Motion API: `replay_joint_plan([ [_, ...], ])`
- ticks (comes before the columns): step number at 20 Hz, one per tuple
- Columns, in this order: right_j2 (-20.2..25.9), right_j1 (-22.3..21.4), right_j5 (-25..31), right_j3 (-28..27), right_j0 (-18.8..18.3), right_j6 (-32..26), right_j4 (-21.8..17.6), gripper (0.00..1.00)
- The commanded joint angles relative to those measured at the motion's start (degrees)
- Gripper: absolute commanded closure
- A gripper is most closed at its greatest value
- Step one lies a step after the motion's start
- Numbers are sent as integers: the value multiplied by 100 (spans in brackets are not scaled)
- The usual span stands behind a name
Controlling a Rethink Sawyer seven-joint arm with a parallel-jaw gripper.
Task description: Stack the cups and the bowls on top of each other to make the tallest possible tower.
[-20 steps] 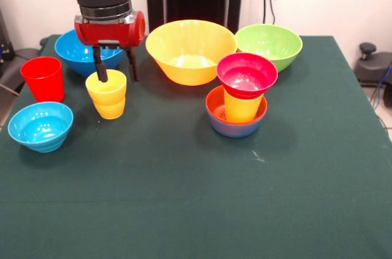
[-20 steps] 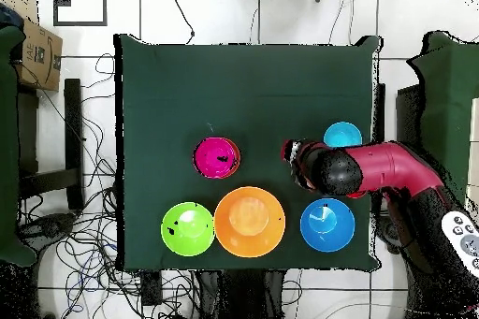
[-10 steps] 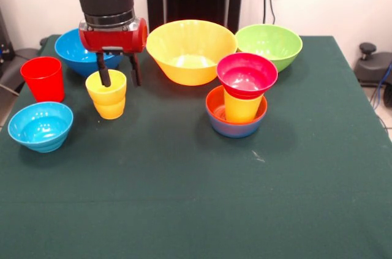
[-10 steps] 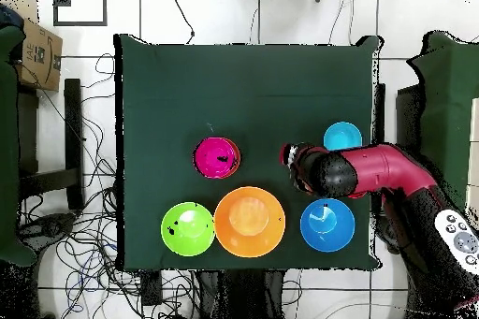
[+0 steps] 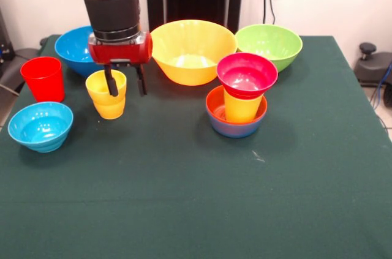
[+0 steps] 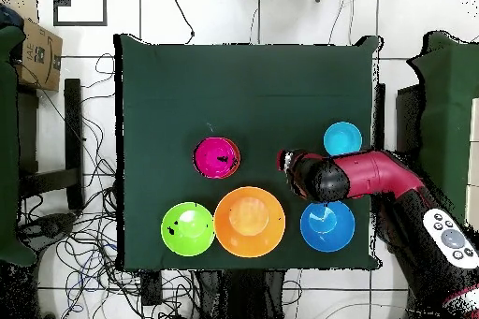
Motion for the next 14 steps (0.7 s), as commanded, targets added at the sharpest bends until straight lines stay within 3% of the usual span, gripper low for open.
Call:
replay_joint_plan([
  [1, -255, 207, -139, -36, 107, -843, -398, 0],
  [8, -250, 239, -88, -162, 128, -873, -400, 0],
  [14, -1, -10, 171, -75, -12, -1005, -4, 0],
])
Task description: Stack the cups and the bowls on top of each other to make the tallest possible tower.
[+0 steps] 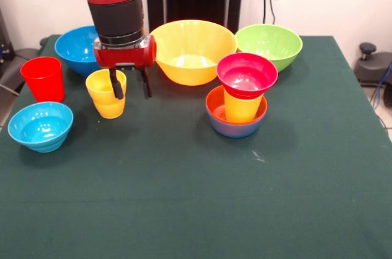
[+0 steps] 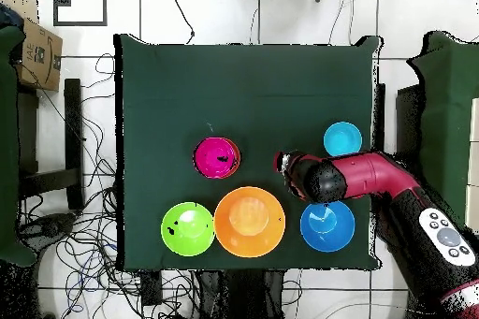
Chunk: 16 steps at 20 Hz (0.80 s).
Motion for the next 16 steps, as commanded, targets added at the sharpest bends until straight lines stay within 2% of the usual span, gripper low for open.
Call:
replay_joint_plan([
  [1, 65, -228, 279, -33, -36, -1058, 111, 0],
  [9, 299, -710, 625, 204, -269, -1316, 561, 0],
  [16, 186, -583, 489, 168, -300, -1383, 393, 0],
])
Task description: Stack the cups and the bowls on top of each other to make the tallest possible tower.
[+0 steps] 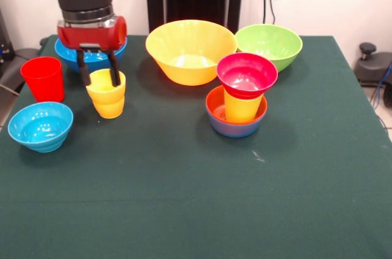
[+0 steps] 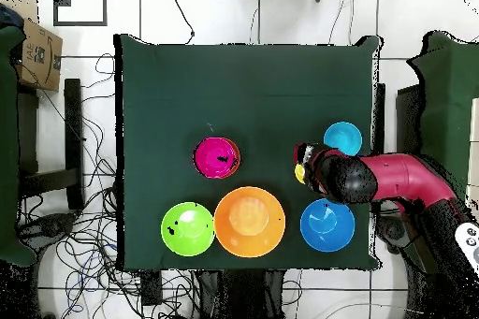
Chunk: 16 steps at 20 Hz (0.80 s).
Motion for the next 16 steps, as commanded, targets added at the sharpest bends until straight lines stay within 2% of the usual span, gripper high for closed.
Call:
replay_joint_plan([
  [1, 56, -3, 511, 170, 24, -1431, -89, 0],
  [16, -26, -208, 345, 601, 62, -1090, -133, 0],
])
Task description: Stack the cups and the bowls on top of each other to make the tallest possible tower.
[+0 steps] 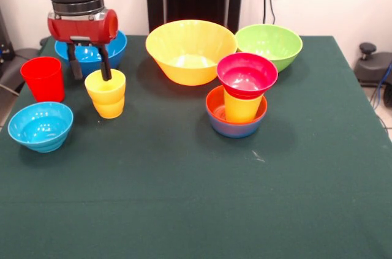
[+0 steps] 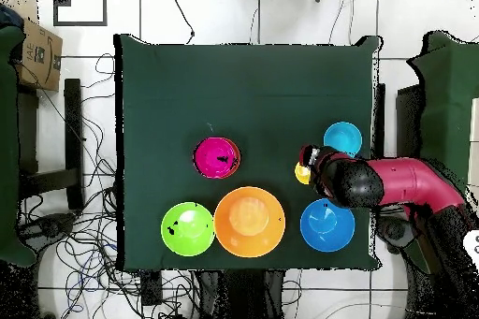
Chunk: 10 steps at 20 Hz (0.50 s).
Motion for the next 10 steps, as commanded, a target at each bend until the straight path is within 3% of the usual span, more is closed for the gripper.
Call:
replay_joint_plan([
  [1, -42, -57, 314, 515, 165, -1062, -153, 0],
  [10, -199, -150, 136, 717, 295, -786, -344, 0],
])
